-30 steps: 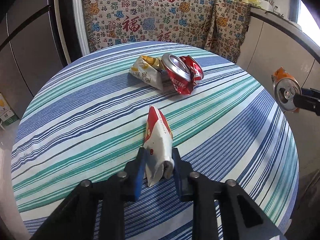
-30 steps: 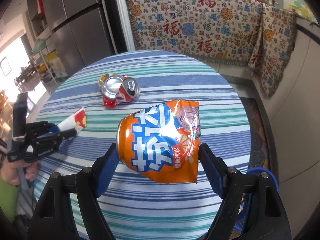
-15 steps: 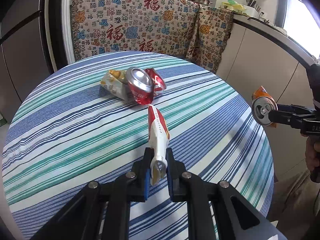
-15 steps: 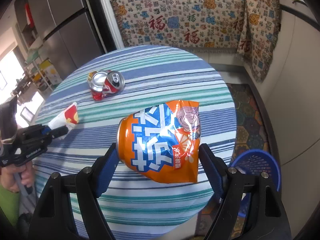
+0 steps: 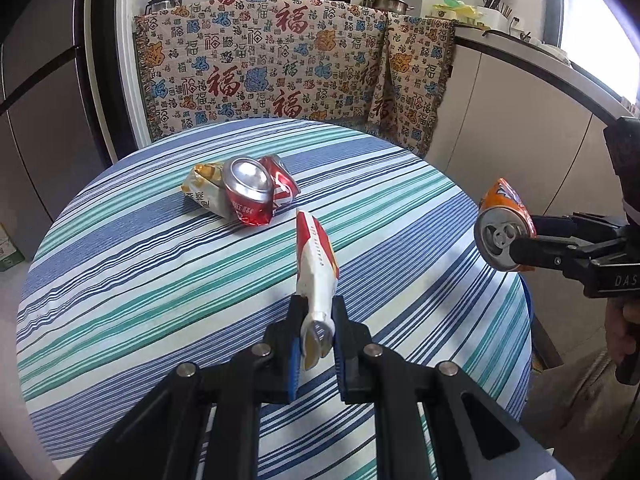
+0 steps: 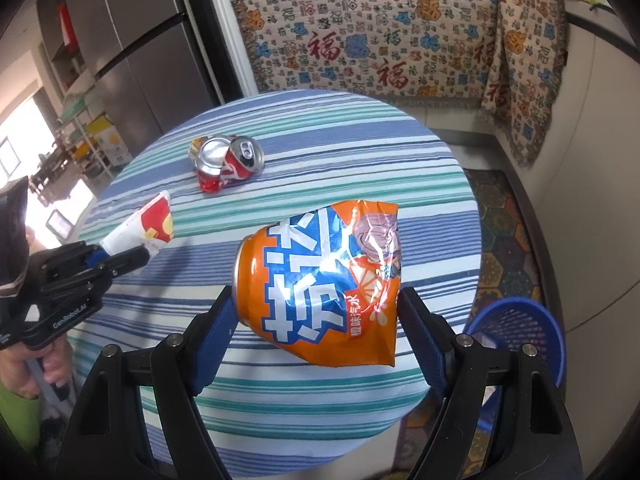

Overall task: Collect trash
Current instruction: 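Carry the paper cup with the left tool while the right tool carries the orange bag to the basket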

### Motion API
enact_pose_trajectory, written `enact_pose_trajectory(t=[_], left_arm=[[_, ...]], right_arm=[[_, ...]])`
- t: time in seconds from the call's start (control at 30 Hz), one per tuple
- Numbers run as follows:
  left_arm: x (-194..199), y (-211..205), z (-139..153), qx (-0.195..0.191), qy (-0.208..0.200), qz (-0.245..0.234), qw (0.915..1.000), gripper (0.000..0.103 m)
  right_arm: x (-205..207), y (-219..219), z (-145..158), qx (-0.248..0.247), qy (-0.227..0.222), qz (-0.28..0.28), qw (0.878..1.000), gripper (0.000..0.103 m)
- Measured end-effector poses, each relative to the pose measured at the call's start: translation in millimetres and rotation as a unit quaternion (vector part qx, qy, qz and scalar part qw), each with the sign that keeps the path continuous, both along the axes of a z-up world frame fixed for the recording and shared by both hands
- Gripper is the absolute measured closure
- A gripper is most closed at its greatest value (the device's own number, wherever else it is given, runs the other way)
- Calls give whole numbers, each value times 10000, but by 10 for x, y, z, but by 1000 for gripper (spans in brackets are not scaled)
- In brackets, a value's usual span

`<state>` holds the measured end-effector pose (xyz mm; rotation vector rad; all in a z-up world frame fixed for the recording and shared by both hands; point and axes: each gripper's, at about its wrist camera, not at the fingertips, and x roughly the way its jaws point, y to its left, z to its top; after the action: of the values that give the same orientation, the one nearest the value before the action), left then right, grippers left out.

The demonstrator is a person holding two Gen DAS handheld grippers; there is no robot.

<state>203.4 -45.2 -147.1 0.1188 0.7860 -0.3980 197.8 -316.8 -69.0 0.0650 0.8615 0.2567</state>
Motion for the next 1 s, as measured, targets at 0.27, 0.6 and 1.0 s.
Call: enact_pose_trajectory(t=[0.27,0.6,1.0], left_arm=[[-46,-6,13,165,-115,103,9997,89],[-75,-107,-23,-123,178,-70,9997,89],[-345,-2284,147,-507,476,-1864,9800,89]], right_arm=[[-14,83,-19,-23,21,78,10000,22],[-81,-318,29,230,14,-183,9996,22],[-374,-2446,-107,446,573,-1807,9809,22]])
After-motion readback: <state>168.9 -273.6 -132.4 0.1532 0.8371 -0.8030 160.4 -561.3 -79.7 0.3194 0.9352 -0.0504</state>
